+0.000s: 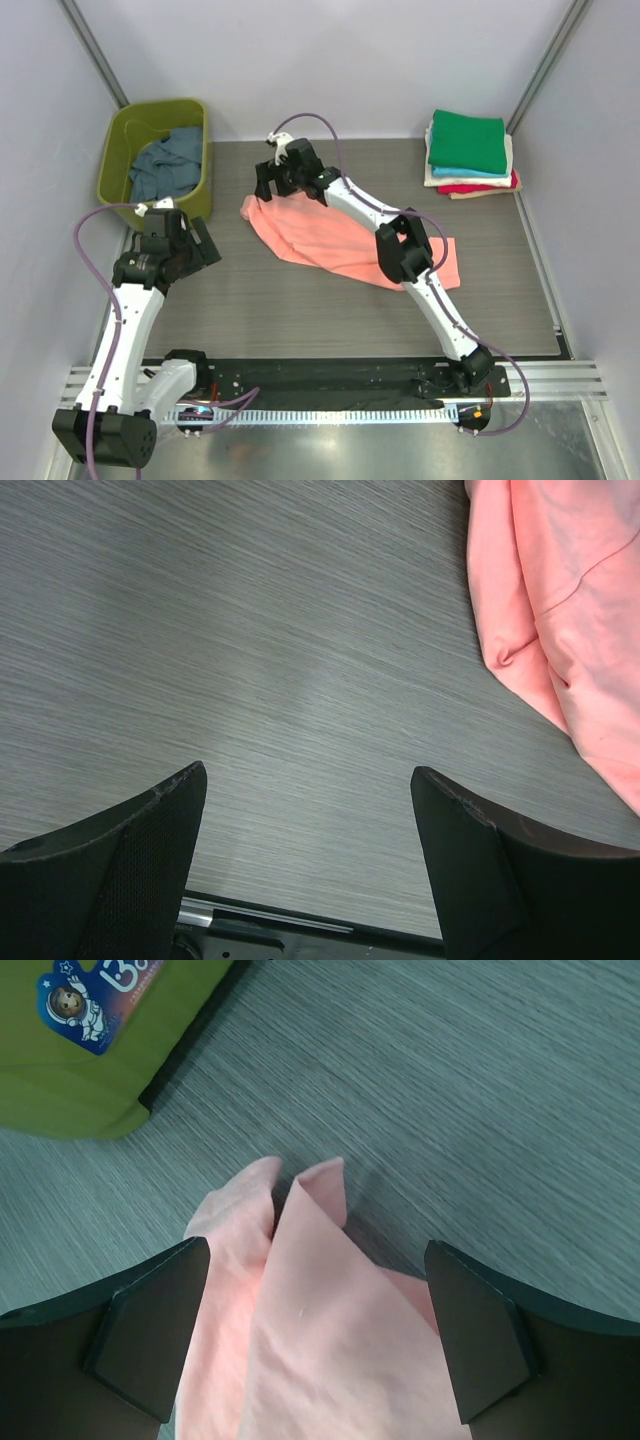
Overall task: Fold and stack the t-shirts
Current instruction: Flatten the tshirt out
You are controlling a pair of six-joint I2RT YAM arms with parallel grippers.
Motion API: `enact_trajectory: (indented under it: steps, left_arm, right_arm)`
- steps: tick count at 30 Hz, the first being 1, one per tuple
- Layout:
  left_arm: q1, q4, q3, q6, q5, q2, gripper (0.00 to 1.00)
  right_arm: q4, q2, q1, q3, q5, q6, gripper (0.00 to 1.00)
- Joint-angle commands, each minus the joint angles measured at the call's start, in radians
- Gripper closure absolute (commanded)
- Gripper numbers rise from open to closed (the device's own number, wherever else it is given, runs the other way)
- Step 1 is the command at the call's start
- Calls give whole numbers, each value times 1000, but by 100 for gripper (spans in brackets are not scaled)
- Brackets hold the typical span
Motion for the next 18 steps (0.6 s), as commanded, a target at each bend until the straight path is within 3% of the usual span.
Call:
enact_trajectory:
  steps: [1, 9, 14, 18]
  left_arm:
    - [11, 36, -2, 25, 16, -14, 16]
    - [14, 38, -2, 25, 18, -17, 17]
    - [16, 38, -2, 25, 18, -20, 17]
    - [16, 38, -4, 25, 16, -22, 16]
  right_arm:
    - [78, 23, 11, 65, -27, -23, 4]
    - [140, 106, 17, 126, -1, -17, 2]
    - [153, 131, 29, 140, 35, -19, 19]
    - [163, 135, 29, 136, 59, -17, 39]
